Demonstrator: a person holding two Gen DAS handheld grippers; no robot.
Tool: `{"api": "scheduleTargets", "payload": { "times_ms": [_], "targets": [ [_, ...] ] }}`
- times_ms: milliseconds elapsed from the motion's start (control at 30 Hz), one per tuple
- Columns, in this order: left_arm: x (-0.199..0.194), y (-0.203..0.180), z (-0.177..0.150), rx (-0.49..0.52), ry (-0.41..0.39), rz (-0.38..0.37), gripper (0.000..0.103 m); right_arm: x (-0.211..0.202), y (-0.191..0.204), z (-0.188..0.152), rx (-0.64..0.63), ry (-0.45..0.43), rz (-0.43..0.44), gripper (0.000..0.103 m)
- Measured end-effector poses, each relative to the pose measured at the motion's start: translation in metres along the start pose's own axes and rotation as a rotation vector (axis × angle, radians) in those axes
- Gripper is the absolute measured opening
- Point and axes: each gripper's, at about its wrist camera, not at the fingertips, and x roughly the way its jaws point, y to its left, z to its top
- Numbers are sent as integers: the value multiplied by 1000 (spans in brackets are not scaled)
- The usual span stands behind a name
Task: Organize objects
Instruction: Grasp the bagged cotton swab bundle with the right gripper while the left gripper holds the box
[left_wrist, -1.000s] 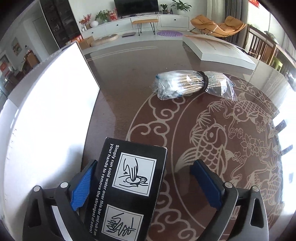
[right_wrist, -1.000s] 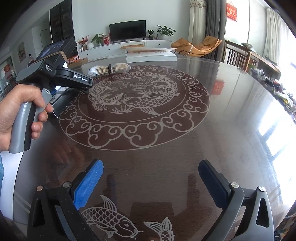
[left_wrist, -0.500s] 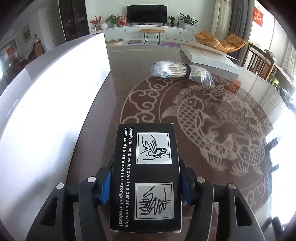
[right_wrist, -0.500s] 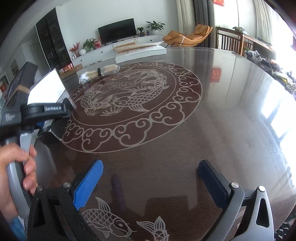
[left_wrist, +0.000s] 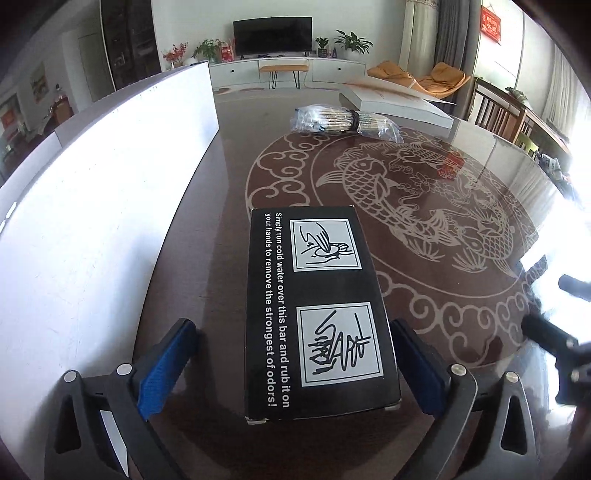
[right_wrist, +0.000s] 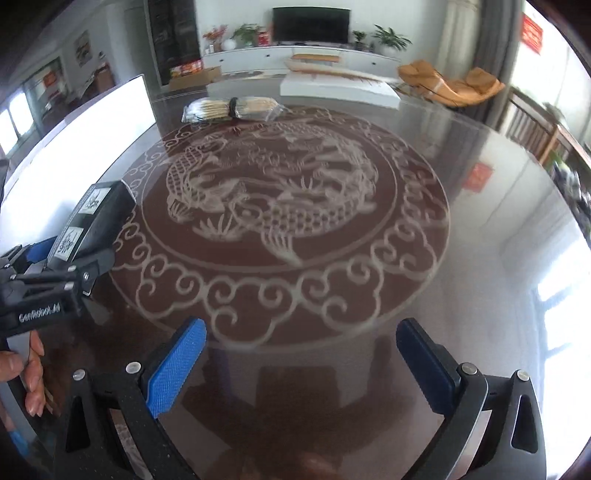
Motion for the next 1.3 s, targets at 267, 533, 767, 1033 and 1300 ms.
{"api": "scheduleTargets", "payload": {
  "times_ms": [267, 533, 767, 1033, 1300],
  "targets": [
    [1, -1, 1, 0, -4, -1, 103, 77, 24, 132, -474, 90, -5, 102],
    [2, -1, 1, -1, -5, -1, 103, 128, 97, 224, -673, 28, 51, 101],
    [5, -1, 4, -2, -4, -1, 103, 146, 62, 238, -380, 118, 78, 30],
    [7, -1, 6, -1, -3, -1, 103, 54, -16, 105, 41, 57, -89, 30],
    [6, 0, 6, -1, -4, 0, 103, -40, -25, -36, 345, -81, -215, 30]
  ]
}}
